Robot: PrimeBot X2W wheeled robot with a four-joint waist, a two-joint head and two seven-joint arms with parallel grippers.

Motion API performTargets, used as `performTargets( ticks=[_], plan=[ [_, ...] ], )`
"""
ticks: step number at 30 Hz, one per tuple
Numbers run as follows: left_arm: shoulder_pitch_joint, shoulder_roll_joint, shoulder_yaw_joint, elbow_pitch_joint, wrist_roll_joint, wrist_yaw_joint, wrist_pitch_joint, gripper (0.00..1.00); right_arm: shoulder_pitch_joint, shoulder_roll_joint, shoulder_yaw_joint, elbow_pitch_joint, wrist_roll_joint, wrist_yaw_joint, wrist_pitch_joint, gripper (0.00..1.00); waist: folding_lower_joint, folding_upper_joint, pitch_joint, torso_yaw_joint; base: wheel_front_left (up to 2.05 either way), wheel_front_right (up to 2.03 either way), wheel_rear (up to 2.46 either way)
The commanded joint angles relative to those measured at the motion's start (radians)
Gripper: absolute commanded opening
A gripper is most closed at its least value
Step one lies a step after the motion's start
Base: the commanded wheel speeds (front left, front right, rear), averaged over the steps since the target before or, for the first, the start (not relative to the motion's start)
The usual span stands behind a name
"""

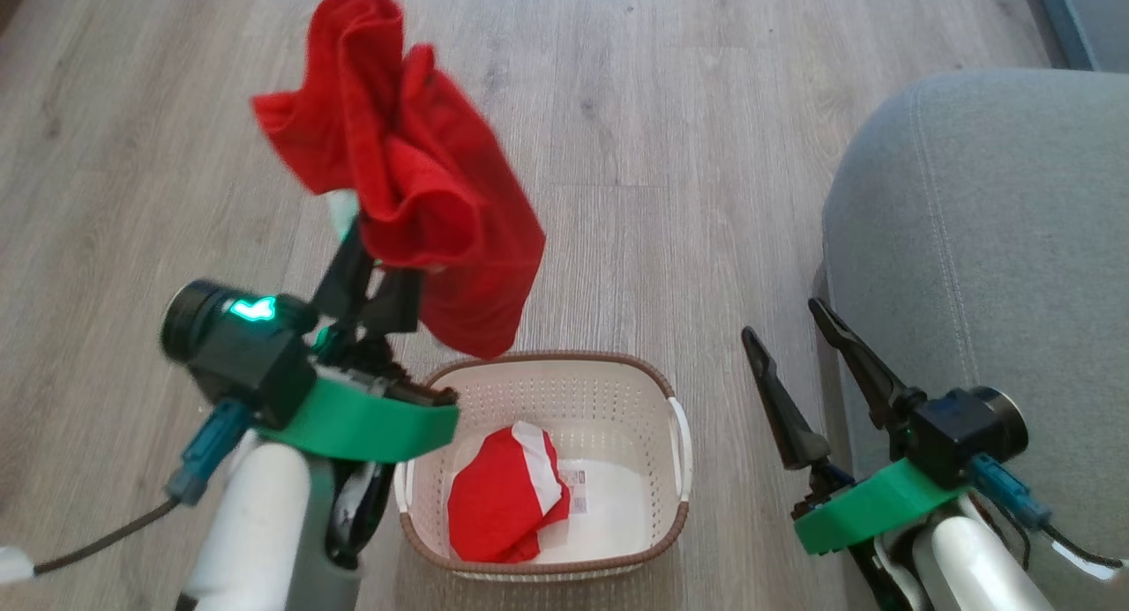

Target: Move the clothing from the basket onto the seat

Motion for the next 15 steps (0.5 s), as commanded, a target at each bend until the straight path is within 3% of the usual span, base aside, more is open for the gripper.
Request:
performTargets(
  ticks=[1, 15],
  plan=[
    [-0.061, 0.000, 0.020, -0.043, -0.007, -0.013, -0.010, 0.00, -0.023, -0.019, 0.028, -0.051, 0.008, 0.000, -0.006, 1.00, 0.0000, 0.0000, 0.004, 0.000, 0.00, 0.00, 0.00],
    [-0.090, 0.000, -0.053, 0.012, 0.024, -0.074, -0.010, 0.00, -0.063, -0.078, 0.164, -0.188, 0.038, 0.000, -0.006, 1.00, 0.0000, 0.0000, 0.023, -0.005, 0.00, 0.00, 0.00]
  ],
)
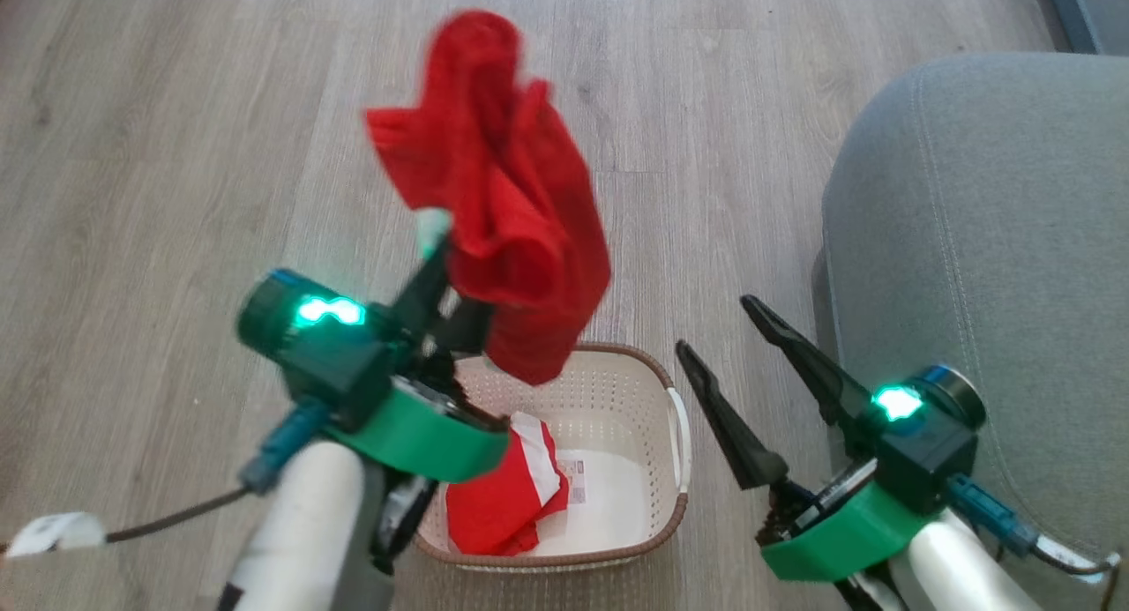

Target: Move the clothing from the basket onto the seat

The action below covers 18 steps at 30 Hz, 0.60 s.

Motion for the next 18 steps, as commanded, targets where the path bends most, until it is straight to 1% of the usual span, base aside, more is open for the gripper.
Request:
performTargets(
  ticks=[1, 5, 11, 18],
  plan=[
    [-0.057, 0.003, 0.025, -0.031, 0.005, -0.004, -0.010, 0.00, -0.049, -0.014, 0.016, -0.039, 0.004, 0.000, -0.006, 1.00, 0.0000, 0.0000, 0.000, 0.000, 0.00, 0.00, 0.00],
    [-0.058, 0.003, -0.029, 0.009, 0.017, -0.019, -0.010, 0.00, -0.077, -0.035, 0.053, -0.040, 0.005, 0.000, -0.006, 1.00, 0.0000, 0.0000, 0.003, 0.002, 0.00, 0.00, 0.00],
    [-0.071, 0.003, -0.099, 0.047, 0.023, -0.025, -0.010, 0.00, -0.124, -0.073, 0.124, -0.007, -0.017, 0.000, -0.006, 1.00, 0.0000, 0.0000, 0.004, 0.008, 0.00, 0.00, 0.00],
    [-0.092, 0.008, -0.186, 0.063, 0.027, -0.026, -0.010, 0.00, -0.163, -0.080, 0.147, 0.055, -0.052, 0.000, -0.006, 1.00, 0.0000, 0.0000, 0.001, 0.012, 0.00, 0.00, 0.00]
  ],
)
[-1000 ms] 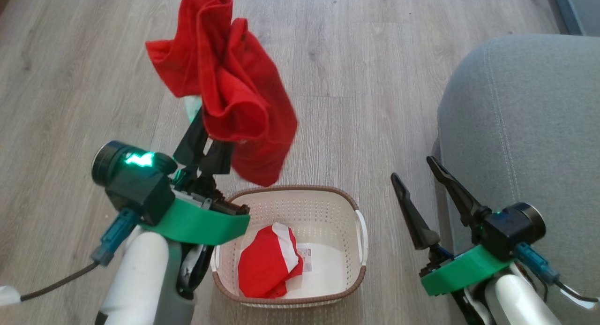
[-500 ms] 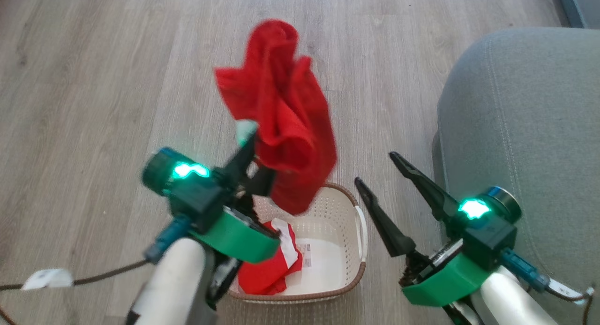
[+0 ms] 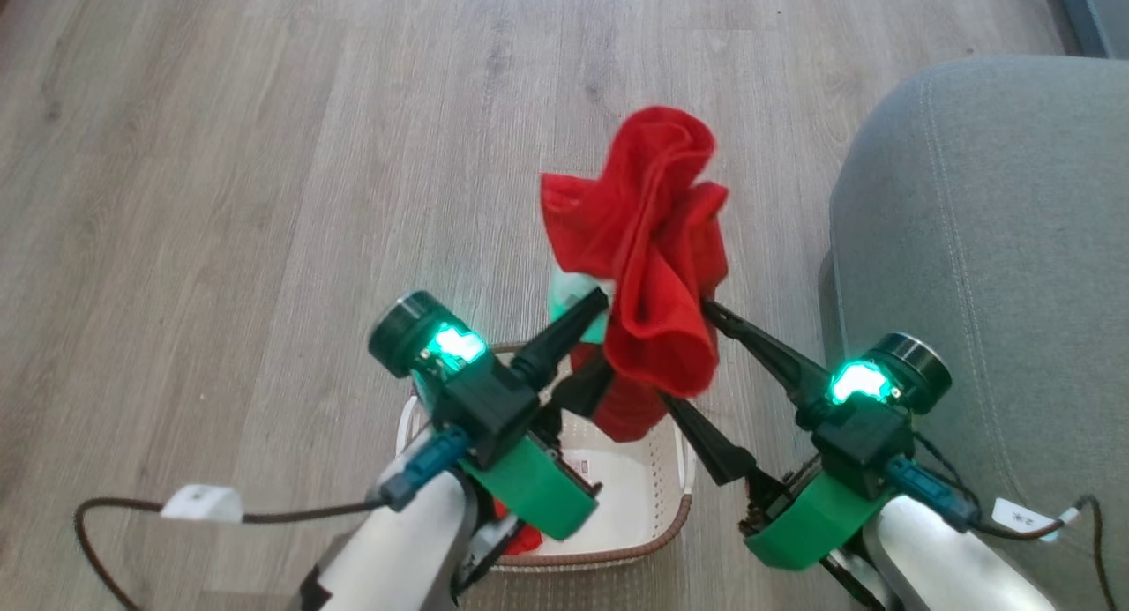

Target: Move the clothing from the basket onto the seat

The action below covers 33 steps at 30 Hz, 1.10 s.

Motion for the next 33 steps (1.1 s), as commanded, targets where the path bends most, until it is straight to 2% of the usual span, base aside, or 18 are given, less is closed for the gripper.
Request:
performTargets(
  ticks=[1, 11, 21, 22, 23, 33],
  plan=[
    [-0.055, 0.008, 0.015, -0.026, 0.001, -0.001, -0.010, 0.00, -0.038, -0.007, 0.011, -0.020, -0.007, 0.000, -0.006, 1.00, 0.0000, 0.0000, -0.001, 0.001, 0.00, 0.00, 0.00],
    [-0.091, 0.038, -0.108, 0.020, -0.039, -0.001, -0.010, 0.00, -0.085, 0.010, 0.045, 0.029, -0.041, 0.000, -0.006, 1.00, 0.0000, 0.0000, 0.001, 0.002, 0.00, 0.00, 0.00],
    [-0.105, 0.042, -0.173, 0.027, -0.085, -0.001, -0.010, 0.00, -0.099, 0.077, 0.007, 0.100, -0.077, 0.000, -0.006, 1.00, 0.0000, 0.0000, -0.001, 0.012, 0.00, 0.00, 0.00],
    [-0.105, 0.042, -0.173, 0.028, -0.089, -0.001, -0.010, 0.00, -0.095, 0.083, 0.003, 0.114, -0.070, 0.000, -0.006, 0.30, 0.0000, 0.0000, -0.003, 0.014, 0.00, 0.00, 0.00],
    [-0.103, 0.041, -0.169, 0.030, -0.092, -0.001, -0.010, 0.00, -0.095, 0.088, -0.003, 0.121, -0.070, 0.000, -0.006, 0.00, 0.0000, 0.0000, -0.004, 0.017, 0.00, 0.00, 0.00],
    [-0.075, 0.031, -0.115, 0.043, -0.126, -0.001, -0.010, 0.00, -0.073, 0.132, -0.072, 0.140, -0.030, 0.000, -0.006, 0.00, 0.0000, 0.0000, -0.003, 0.028, 0.00, 0.00, 0.00]
  ],
)
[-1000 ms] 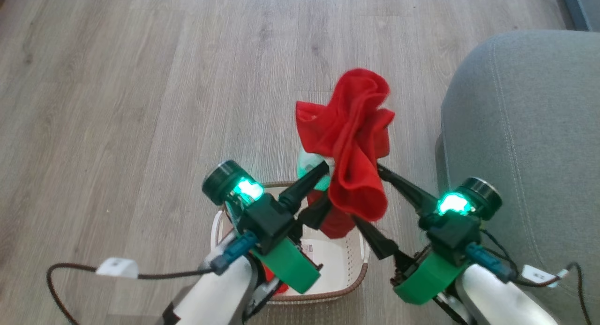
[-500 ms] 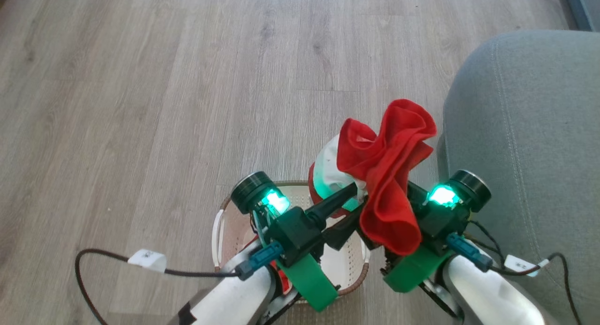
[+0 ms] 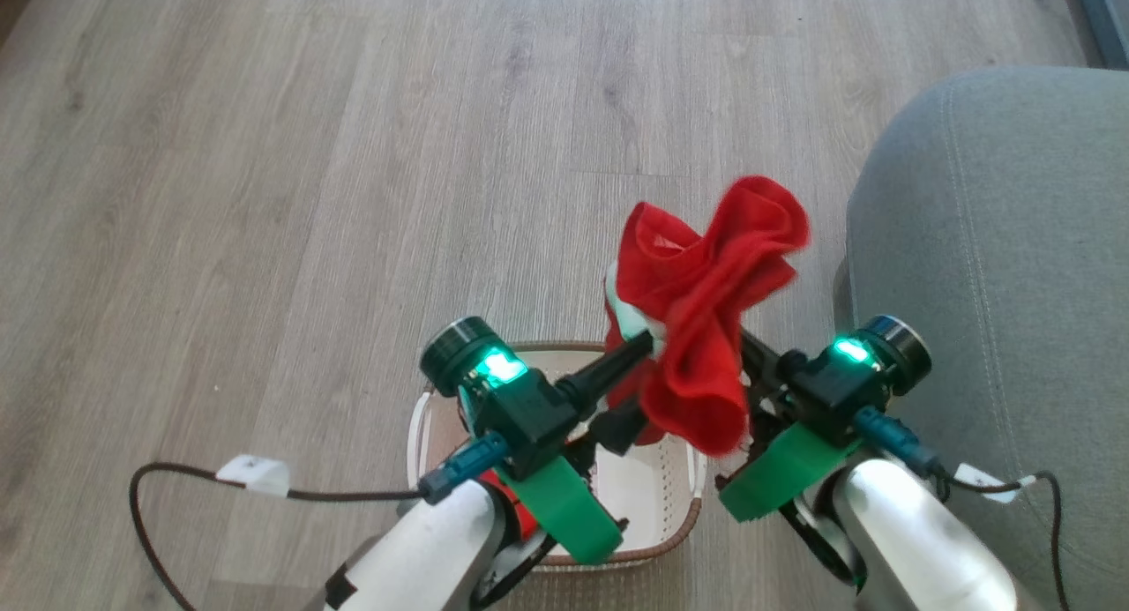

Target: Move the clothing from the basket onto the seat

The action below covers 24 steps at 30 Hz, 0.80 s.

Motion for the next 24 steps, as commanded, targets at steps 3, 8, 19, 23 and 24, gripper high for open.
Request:
performTargets(
  ticks=[3, 8, 19, 23, 24],
  plan=[
    [-0.024, -0.002, 0.050, -0.020, -0.004, -0.001, -0.010, 0.00, -0.005, 0.021, -0.038, -0.043, 0.025, 0.000, -0.006, 0.00, 0.0000, 0.0000, 0.003, -0.001, 0.00, 0.00, 0.00],
    [-0.007, 0.002, 0.051, 0.015, -0.012, -0.001, -0.010, 0.00, 0.014, 0.047, -0.098, -0.071, 0.066, 0.000, -0.006, 0.00, 0.0000, 0.0000, 0.004, -0.002, 0.00, 0.00, 0.00],
    [0.017, 0.008, 0.036, 0.171, 0.004, -0.001, -0.010, 0.00, 0.032, 0.071, -0.135, -0.089, 0.123, 0.000, -0.006, 0.00, 0.0000, 0.0000, 0.003, -0.008, 0.00, 0.00, 0.00],
    [0.012, 0.004, 0.010, 0.203, -0.014, -0.001, -0.010, 0.00, 0.031, 0.075, -0.142, -0.092, 0.129, 0.000, -0.006, 0.00, 0.0000, 0.0000, 0.005, -0.006, 0.00, 0.00, 0.00],
    [0.011, 0.003, 0.006, 0.207, -0.016, -0.001, -0.010, 0.00, 0.031, 0.075, -0.143, -0.092, 0.130, 0.000, -0.006, 0.00, 0.0000, 0.0000, 0.006, -0.006, 0.00, 0.00, 0.00]
  ],
)
